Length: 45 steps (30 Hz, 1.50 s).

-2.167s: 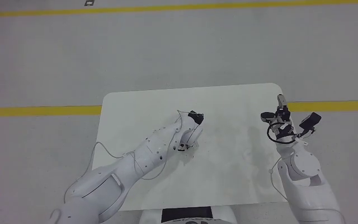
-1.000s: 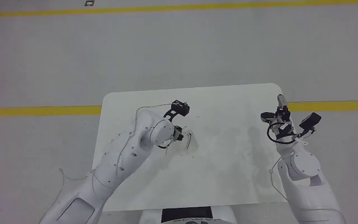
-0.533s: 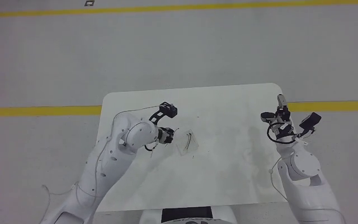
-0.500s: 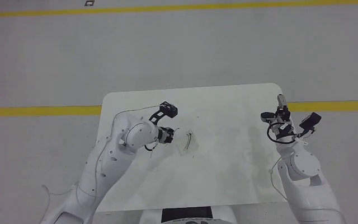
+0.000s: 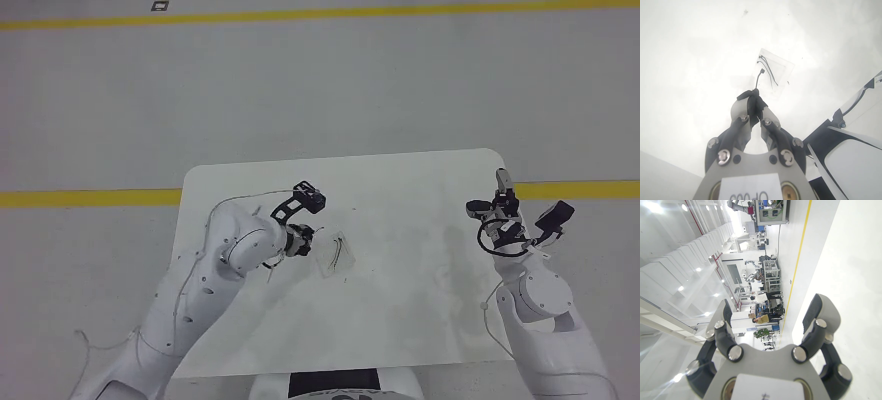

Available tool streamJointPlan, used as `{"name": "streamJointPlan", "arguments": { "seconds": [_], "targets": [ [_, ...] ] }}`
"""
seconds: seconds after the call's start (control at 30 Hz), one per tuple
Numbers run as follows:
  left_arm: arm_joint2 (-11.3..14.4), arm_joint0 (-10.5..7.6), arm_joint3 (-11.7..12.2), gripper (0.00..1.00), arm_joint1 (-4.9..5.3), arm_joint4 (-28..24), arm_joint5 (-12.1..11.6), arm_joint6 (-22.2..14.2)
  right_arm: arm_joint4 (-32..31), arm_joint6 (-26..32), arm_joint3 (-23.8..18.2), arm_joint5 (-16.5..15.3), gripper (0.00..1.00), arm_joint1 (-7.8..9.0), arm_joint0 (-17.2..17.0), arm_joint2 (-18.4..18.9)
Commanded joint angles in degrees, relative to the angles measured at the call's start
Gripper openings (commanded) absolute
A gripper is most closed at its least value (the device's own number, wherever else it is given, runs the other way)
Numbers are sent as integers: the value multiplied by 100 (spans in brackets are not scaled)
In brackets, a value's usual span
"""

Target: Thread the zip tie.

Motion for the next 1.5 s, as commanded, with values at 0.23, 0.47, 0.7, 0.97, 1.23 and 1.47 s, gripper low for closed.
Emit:
{"name": "streamJointPlan", "arguments": {
  "seconds": [0.23, 0.47, 0.7, 0.97, 1.23, 1.47],
  "targets": [
    [-667, 278, -59, 0, 352, -413, -1037, 882, 0, 0, 0, 0, 100, 0, 0, 0],
    [-467, 571, -407, 0, 1102, -467, -1037, 1870, 0, 0, 0, 0, 100, 0, 0, 0],
    [167, 409, -364, 0, 1921, -877, -1037, 3141, 0, 0, 0, 0, 100, 0, 0, 0],
    [208, 390, -374, 0, 1954, -877, -1037, 3173, 0, 0, 0, 0, 100, 0, 0, 0],
    [223, 401, -484, 0, 2028, -510, -1037, 3559, -36, 154, -65, 11, 100, -2, 58, -47],
    [74, 605, -820, 0, 2253, -89, -1037, 3480, -812, 1249, -141, 431, 100, 1, 639, -789]
  ]
}}
